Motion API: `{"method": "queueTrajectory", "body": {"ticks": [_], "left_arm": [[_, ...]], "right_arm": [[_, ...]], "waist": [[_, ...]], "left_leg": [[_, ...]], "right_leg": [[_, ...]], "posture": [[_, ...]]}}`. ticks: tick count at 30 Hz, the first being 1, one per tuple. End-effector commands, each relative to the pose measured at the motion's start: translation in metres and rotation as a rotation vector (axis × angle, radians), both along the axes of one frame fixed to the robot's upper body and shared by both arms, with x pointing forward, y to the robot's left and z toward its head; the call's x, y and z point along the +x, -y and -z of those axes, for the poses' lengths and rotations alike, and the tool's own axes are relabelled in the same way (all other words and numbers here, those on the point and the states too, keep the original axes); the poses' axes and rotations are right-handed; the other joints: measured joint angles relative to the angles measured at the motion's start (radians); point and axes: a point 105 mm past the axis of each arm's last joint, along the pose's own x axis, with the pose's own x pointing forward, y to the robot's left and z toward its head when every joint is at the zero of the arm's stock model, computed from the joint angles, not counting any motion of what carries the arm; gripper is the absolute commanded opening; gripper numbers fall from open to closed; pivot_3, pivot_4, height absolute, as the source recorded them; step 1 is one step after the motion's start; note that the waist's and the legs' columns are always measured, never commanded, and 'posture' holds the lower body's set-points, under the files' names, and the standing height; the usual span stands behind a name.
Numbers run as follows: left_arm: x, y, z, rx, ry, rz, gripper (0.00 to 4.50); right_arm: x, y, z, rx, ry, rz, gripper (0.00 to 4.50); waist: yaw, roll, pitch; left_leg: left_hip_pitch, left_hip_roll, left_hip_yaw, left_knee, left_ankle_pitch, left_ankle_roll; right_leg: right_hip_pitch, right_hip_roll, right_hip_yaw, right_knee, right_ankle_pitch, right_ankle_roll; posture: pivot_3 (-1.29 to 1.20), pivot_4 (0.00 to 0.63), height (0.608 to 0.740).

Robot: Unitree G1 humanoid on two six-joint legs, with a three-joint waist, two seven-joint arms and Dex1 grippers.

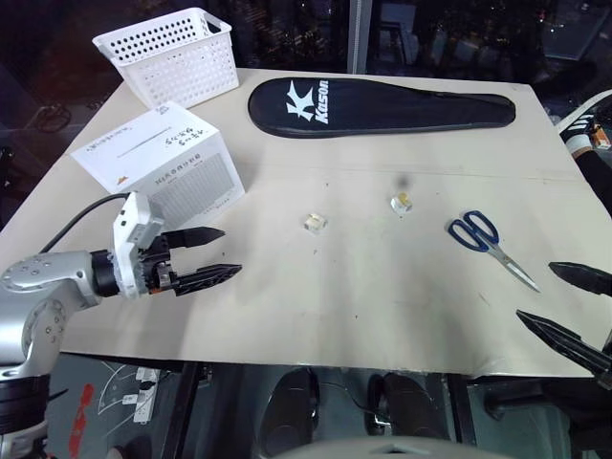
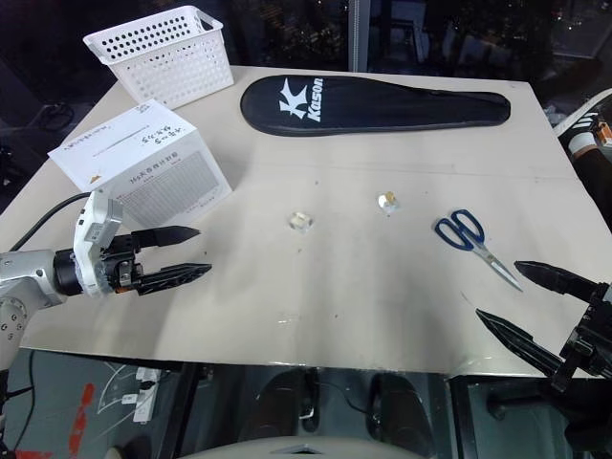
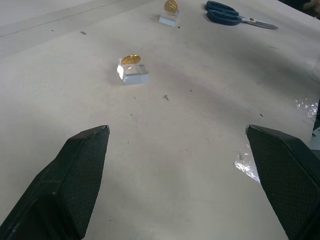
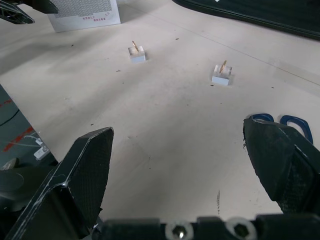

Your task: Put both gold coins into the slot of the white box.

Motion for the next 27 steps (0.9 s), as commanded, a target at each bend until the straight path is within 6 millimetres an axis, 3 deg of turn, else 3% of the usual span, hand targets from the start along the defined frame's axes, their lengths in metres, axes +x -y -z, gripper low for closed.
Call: {"method": "queueTrajectory", "body": {"ticks": [1, 4, 7, 9, 12, 15, 17, 20, 24, 27], "left_arm": [[-0.005, 0.007, -0.008, -0.008, 0.059, 0.018, 4.45], [-0.008, 0.024, -0.015, -0.086, 0.093, 0.054, 4.45], [-0.012, 0.039, -0.018, -0.091, 0.116, 0.109, 4.45], [-0.013, 0.046, -0.019, -0.095, 0.129, 0.132, 4.45], [-0.011, 0.055, -0.022, -0.111, 0.153, 0.144, 4.45], [-0.008, 0.062, -0.025, -0.127, 0.17, 0.142, 4.45], [-0.007, 0.066, -0.024, -0.135, 0.171, 0.144, 4.45], [-0.006, 0.068, -0.023, -0.141, 0.169, 0.145, 4.5], [-0.007, 0.07, -0.021, -0.149, 0.166, 0.147, 4.5], [-0.008, 0.072, -0.02, -0.152, 0.167, 0.146, 4.5]], "right_arm": [[0.016, -0.005, 0.004, 0.035, -0.002, 0.045, 4.5], [0.05, -0.024, 0.012, 0.119, -0.05, 0.102, 4.5], [0.081, -0.038, 0.008, -0.007, 0.088, 0.146, 4.5], [0.098, -0.043, 0.014, -0.049, 0.057, 0.175, 4.5], [0.129, -0.053, 0.013, 0.118, -0.007, 0.243, 4.5], [0.155, -0.061, 0.016, -0.03, 0.078, 0.3, 4.5], [0.175, -0.068, 0.023, -0.038, 0.065, 0.332, 4.5], [0.195, -0.084, 0.03, -0.008, 0.03, 0.326, 3.17], [0.21, -0.099, 0.033, 0.022, 0.002, 0.308, 3.17], [0.217, -0.106, 0.035, 0.024, -0.009, 0.291, 2.09]], "waist": [[0.0, 0.0, 0.0], [-0.018, -0.003, -0.001], [-0.021, -0.001, 0.0], [-0.022, 0.0, 0.0], [-0.018, -0.003, -0.001], [-0.019, -0.002, 0.0], [-0.02, -0.002, 0.0], [-0.025, -0.002, 0.0], [-0.026, -0.001, 0.0], [-0.026, -0.001, 0.0]], "left_leg": [[0.0, 0.0, 0.0, 0.0, 0.0, 0.0], [0.001, 0.001, 0.001, 0.0, 0.0, 0.0], [0.0, 0.0, 0.001, 0.001, 0.0, 0.0], [0.0, 0.0, 0.001, 0.001, 0.0, 0.0], [-0.002, -0.001, 0.002, 0.0, 0.003, 0.004], [-0.002, -0.001, 0.003, 0.0, 0.003, 0.004], [-0.002, -0.001, 0.003, 0.0, 0.003, 0.004], [-0.001, -0.001, 0.005, 0.0, 0.003, 0.004], [-0.001, 0.0, 0.005, 0.0, 0.003, 0.004], [-0.001, 0.0, 0.006, 0.001, 0.003, 0.004]], "right_leg": [[0.0, 0.0, 0.0, 0.0, 0.0, 0.0], [0.0, -0.002, 0.0, 0.0, 0.0, 0.0], [-0.001, -0.003, -0.001, 0.002, 0.001, 0.0], [-0.002, -0.002, -0.001, 0.002, 0.0, 0.0], [-0.002, 0.0, 0.0, 0.003, 0.0, 0.0], [-0.003, 0.007, 0.002, 0.004, 0.002, 0.003], [-0.003, 0.007, 0.002, 0.004, 0.002, 0.003], [-0.003, 0.007, 0.002, 0.004, 0.003, 0.004], [-0.003, 0.008, 0.002, 0.005, 0.003, 0.004], [-0.003, 0.008, 0.001, 0.006, 0.003, 0.004]], "posture": [[0.0, 0.15, 0.74], [0.0, 0.15, 0.74], [0.0, 0.15, 0.74], [0.0, 0.15, 0.74], [0.0, 0.15, 0.74], [0.0, 0.15, 0.74], [0.0, 0.15, 0.74], [0.0, 0.15, 0.74], [0.0, 0.15, 0.74], [0.0, 0.15, 0.74]]}}
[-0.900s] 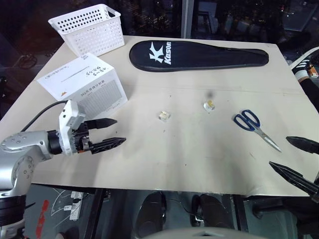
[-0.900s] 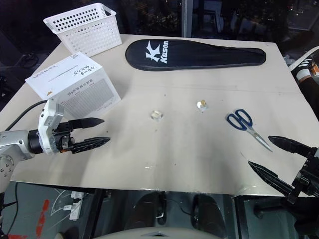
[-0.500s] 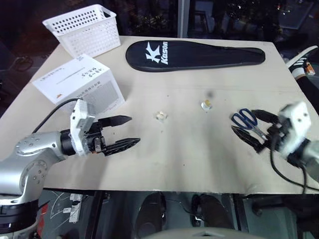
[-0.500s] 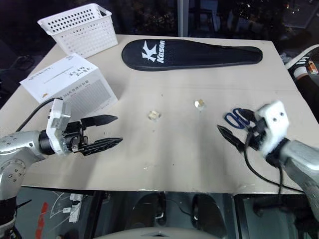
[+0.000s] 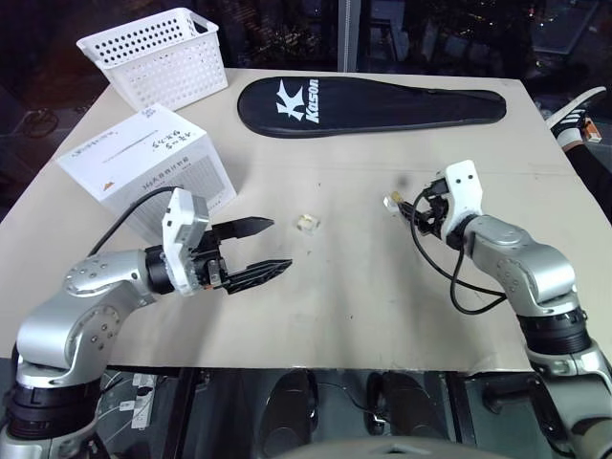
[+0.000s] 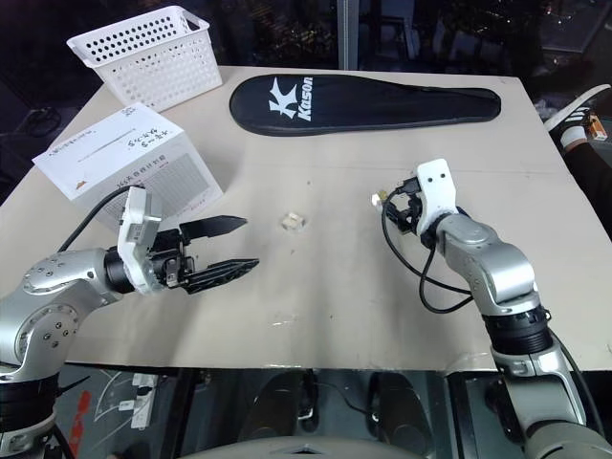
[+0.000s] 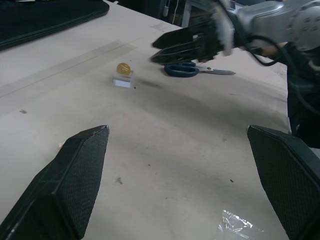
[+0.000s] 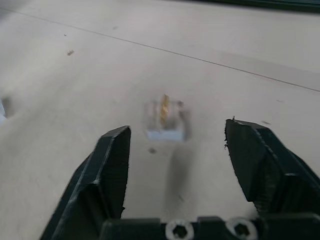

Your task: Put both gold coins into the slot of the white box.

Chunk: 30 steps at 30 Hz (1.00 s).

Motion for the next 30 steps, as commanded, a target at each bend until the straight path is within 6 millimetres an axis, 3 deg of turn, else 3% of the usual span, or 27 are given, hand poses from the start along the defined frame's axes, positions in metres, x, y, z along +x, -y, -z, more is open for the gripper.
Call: {"method": "queueTrajectory", "body": {"ticks": [1, 18, 27, 28, 30], "left_arm": [[-0.004, 0.005, -0.009, -0.009, 0.05, 0.019, 4.5], [-0.005, 0.001, -0.007, 0.001, 0.065, 0.004, 4.5], [0.002, 0.008, -0.018, -0.022, 0.101, -0.01, 4.5], [0.003, 0.009, -0.02, -0.023, 0.105, -0.013, 4.5], [0.004, 0.01, -0.021, -0.026, 0.108, -0.018, 4.5]], "right_arm": [[0.008, -0.005, -0.011, -0.001, 0.046, -0.016, 2.09], [0.031, -0.017, -0.004, -0.006, 0.016, -0.046, 2.09], [0.038, -0.017, -0.001, -0.005, 0.002, -0.043, 2.09], [0.039, -0.017, -0.001, -0.005, 0.002, -0.043, 1.65], [0.04, -0.016, 0.0, -0.005, 0.0, -0.041, 1.31]], "waist": [[0.0, 0.0, 0.0], [-0.004, 0.0, 0.0], [-0.004, 0.0, 0.0], [-0.004, 0.0, 0.0], [-0.004, 0.0, 0.0]], "left_leg": [[0.0, 0.0, 0.0, 0.0, 0.0, 0.0], [0.001, 0.001, 0.002, 0.0, 0.0, 0.0], [0.001, 0.001, 0.002, 0.0, 0.001, -0.002], [0.001, 0.001, 0.002, 0.0, 0.001, -0.002], [0.001, 0.001, 0.002, 0.0, 0.001, -0.002]], "right_leg": [[0.0, 0.0, 0.0, 0.0, 0.0, 0.0], [-0.001, 0.0, 0.001, 0.001, 0.002, -0.002], [-0.001, 0.0, 0.001, 0.001, 0.002, -0.003], [-0.001, 0.0, 0.001, 0.001, 0.002, -0.003], [-0.001, 0.0, 0.001, 0.001, 0.002, -0.003]], "posture": [[0.0, 0.15, 0.74], [0.0, 0.15, 0.74], [0.0, 0.15, 0.74], [0.0, 0.15, 0.74], [0.0, 0.15, 0.74]]}}
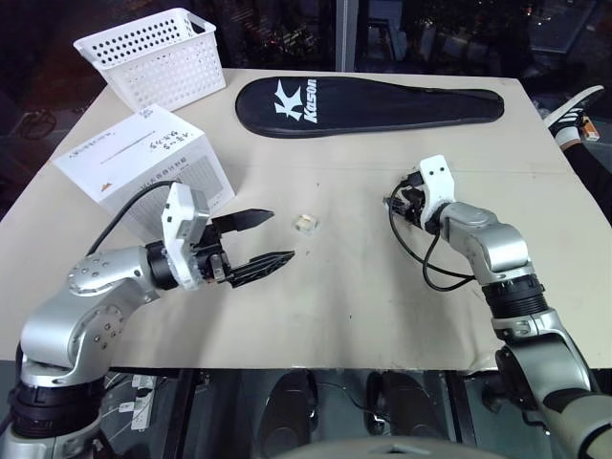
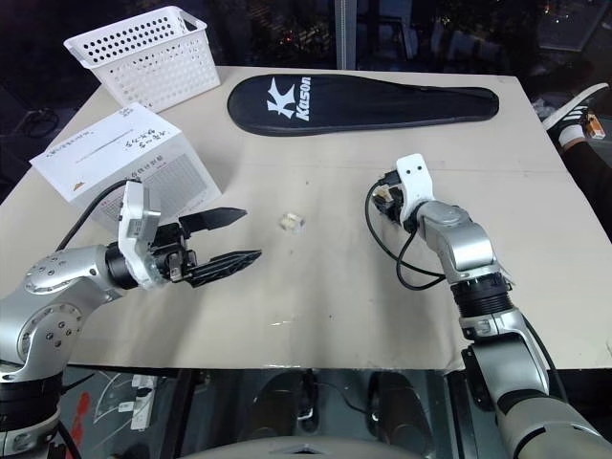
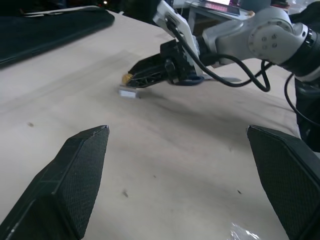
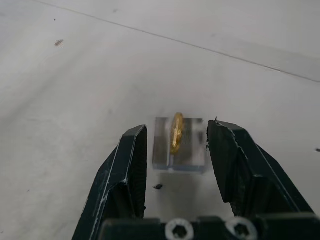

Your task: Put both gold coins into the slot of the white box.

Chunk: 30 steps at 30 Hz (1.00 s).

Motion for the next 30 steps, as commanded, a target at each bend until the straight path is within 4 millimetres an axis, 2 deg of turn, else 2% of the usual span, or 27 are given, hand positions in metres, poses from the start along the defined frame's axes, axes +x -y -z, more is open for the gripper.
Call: {"method": "queueTrajectory", "body": {"ticks": [1, 2, 3, 10, 13, 17, 19, 21, 22, 23, 25, 28, 30], "left_arm": [[-0.002, 0.006, -0.012, -0.007, 0.048, 0.015, 4.5], [-0.001, 0.007, -0.013, -0.009, 0.048, 0.012, 4.5], [-0.001, 0.007, -0.014, -0.012, 0.049, 0.01, 4.5], [0.003, 0.009, -0.021, -0.088, 0.029, -0.023, 4.5], [0.006, 0.01, -0.026, -0.16, -0.017, -0.04, 4.5], [0.008, 0.016, -0.032, -0.209, -0.059, -0.005, 4.5], [0.011, 0.019, -0.037, -0.235, -0.07, 0.025, 4.5], [0.013, 0.023, -0.044, -0.274, -0.089, 0.075, 4.5], [0.014, 0.025, -0.047, -0.289, -0.097, 0.101, 4.09], [0.015, 0.027, -0.05, -0.295, -0.095, 0.123, 3.99], [0.016, 0.034, -0.054, -0.289, -0.073, 0.163, 3.31], [0.015, 0.042, -0.057, -0.289, -0.088, 0.239, 3.31], [0.016, 0.045, -0.059, -0.291, -0.088, 0.269, 2.82]], "right_arm": [[0.005, 0.0, -0.018, 0.018, 0.061, -0.001, 0.83], [0.005, 0.001, -0.018, 0.02, 0.058, 0.001, 0.23], [0.005, 0.001, -0.018, 0.02, 0.057, 0.001, 0.1], [0.001, 0.002, -0.022, 0.025, 0.066, -0.007, 0.1], [-0.005, 0.001, -0.034, 0.05, 0.098, -0.039, 0.1], [-0.027, -0.013, -0.061, 0.15, 0.163, -0.195, 0.1], [-0.056, -0.028, -0.083, 0.202, 0.218, -0.373, 0.1], [-0.079, -0.037, -0.095, 0.214, 0.249, -0.501, 0.1], [-0.089, -0.041, -0.1, 0.214, 0.258, -0.552, 0.0], [-0.099, -0.044, -0.104, 0.211, 0.27, -0.601, 0.0], [-0.117, -0.048, -0.115, 0.218, 0.289, -0.688, 0.0], [-0.133, -0.049, -0.126, 0.232, 0.297, -0.76, 0.0], [-0.139, -0.051, -0.129, 0.232, 0.295, -0.791, 0.0]], "waist": [[0.0, 0.0, 0.0], [0.0, 0.0, 0.0], [0.0, 0.0, 0.0], [0.0, 0.0, 0.0], [0.0, 0.0, 0.0], [0.001, 0.0, 0.0], [0.002, 0.0, 0.0], [0.004, 0.0, 0.0], [0.004, 0.0, 0.0], [0.002, 0.0, 0.0], [0.002, 0.0, 0.0], [0.003, 0.0, 0.0], [0.003, 0.0, 0.0]], "left_leg": [[0.0, 0.0, 0.0, 0.0, 0.0, 0.0], [0.0, 0.0, 0.0, 0.0, 0.0, 0.0], [0.0, 0.0, 0.0, 0.0, 0.0, 0.0], [0.0, 0.0, 0.0, 0.0, 0.0, 0.0], [0.0, 0.0, 0.0, 0.0, 0.0, 0.0], [0.0, 0.0, 0.0, 0.0, 0.0, 0.0], [0.0, 0.0, 0.0, 0.0, 0.0, 0.0], [0.0, 0.0, -0.001, 0.0, 0.0, 0.0], [0.0, 0.0, -0.001, 0.0, 0.0, 0.0], [0.0, 0.0, -0.001, 0.0, 0.0, 0.001], [0.0, 0.0, 0.0, 0.0, -0.001, 0.002], [0.001, 0.0, -0.001, 0.0, -0.001, 0.002], [0.001, 0.0, -0.001, 0.0, -0.001, 0.002]], "right_leg": [[0.0, 0.0, 0.0, 0.0, 0.0, 0.0], [0.0, 0.0, 0.0, 0.0, 0.0, 0.0], [0.0, 0.0, 0.0, 0.0, 0.0, 0.0], [0.0, 0.0, 0.0, 0.0, 0.0, 0.0], [0.0, 0.0, 0.0, 0.0, 0.0, 0.0], [0.0, 0.0, 0.0, 0.0, 0.0, 0.0], [0.0, 0.0, 0.0, 0.0, 0.0, 0.001], [0.0, 0.0, 0.0, 0.0, -0.001, 0.002], [0.0, 0.001, -0.001, 0.0, -0.002, 0.003], [0.001, 0.001, 0.0, 0.0, -0.002, 0.003], [0.001, 0.001, 0.0, 0.0, -0.002, 0.003], [0.001, 0.001, -0.001, 0.0, -0.002, 0.003], [0.001, 0.001, 0.0, 0.0, -0.001, 0.003]], "posture": [[0.0, 0.15, 0.74], [0.0, 0.15, 0.74], [0.0, 0.15, 0.74], [0.0, 0.15, 0.74], [0.0, 0.15, 0.74], [0.0, 0.15, 0.74], [0.0, 0.15, 0.74], [0.0, 0.15, 0.74], [0.0, 0.15, 0.74], [0.0, 0.15, 0.74], [0.0, 0.15, 0.74], [0.0, 0.15, 0.74], [0.0, 0.15, 0.74]]}}
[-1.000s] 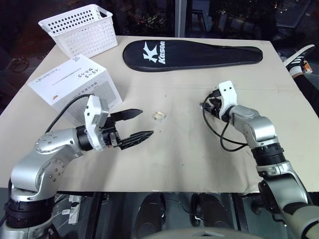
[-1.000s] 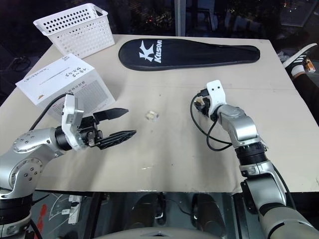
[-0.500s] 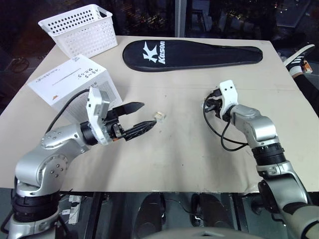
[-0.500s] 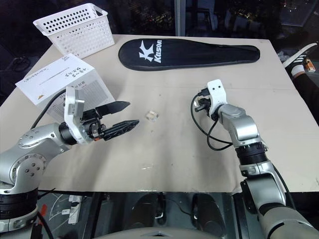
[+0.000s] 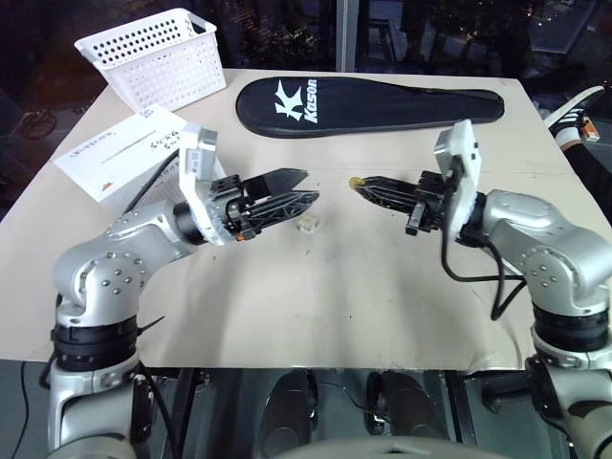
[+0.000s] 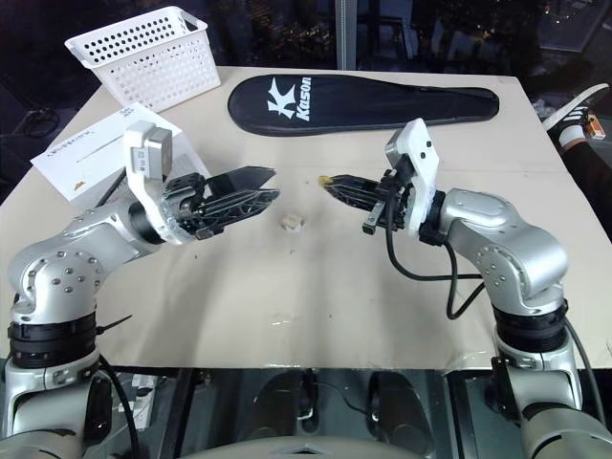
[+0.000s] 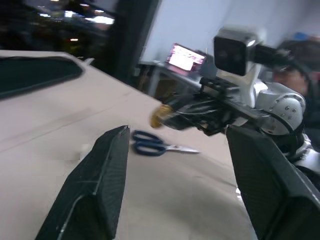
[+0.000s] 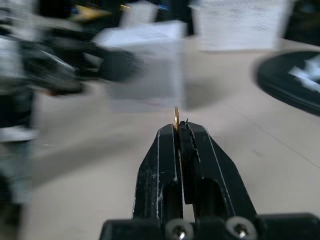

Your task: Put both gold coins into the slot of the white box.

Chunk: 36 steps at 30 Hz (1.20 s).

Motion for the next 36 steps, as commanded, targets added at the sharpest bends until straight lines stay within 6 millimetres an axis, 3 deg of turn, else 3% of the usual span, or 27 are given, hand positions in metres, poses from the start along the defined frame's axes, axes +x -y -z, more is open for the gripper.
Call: {"method": "queueTrajectory", "body": {"ticks": [1, 4, 36], "left_arm": [[-0.002, 0.006, -0.01, -0.006, 0.044, 0.065, 2.52], [-0.001, 0.011, -0.01, 0.008, 0.064, 0.091, 1.11], [-0.007, 0.027, -0.009, 0.052, 0.125, 0.226, 1.11]], "right_arm": [[-0.017, -0.001, -0.018, 0.013, 0.057, -0.07, 0.0], [-0.022, -0.002, -0.021, 0.011, 0.06, -0.092, 0.0], [-0.039, -0.013, -0.022, -0.01, 0.054, -0.187, 0.0]], "waist": [[-0.001, 0.0, 0.0], [-0.001, 0.0, 0.0], [0.0, 0.0, 0.0]], "left_leg": [[0.0, 0.0, 0.0, 0.0, 0.0, 0.0], [0.0, 0.0, 0.0, 0.0, 0.0, 0.0], [0.0, 0.0, 0.0, 0.0, 0.0, 0.0]], "right_leg": [[0.0, 0.0, 0.0, 0.0, 0.0, 0.0], [0.0, 0.0, 0.0, 0.0, 0.0, 0.0], [0.0, 0.0, 0.0, 0.0, 0.0, 0.0]], "posture": [[0.0, 0.15, 0.74], [0.0, 0.15, 0.74], [0.0, 0.15, 0.74]]}}
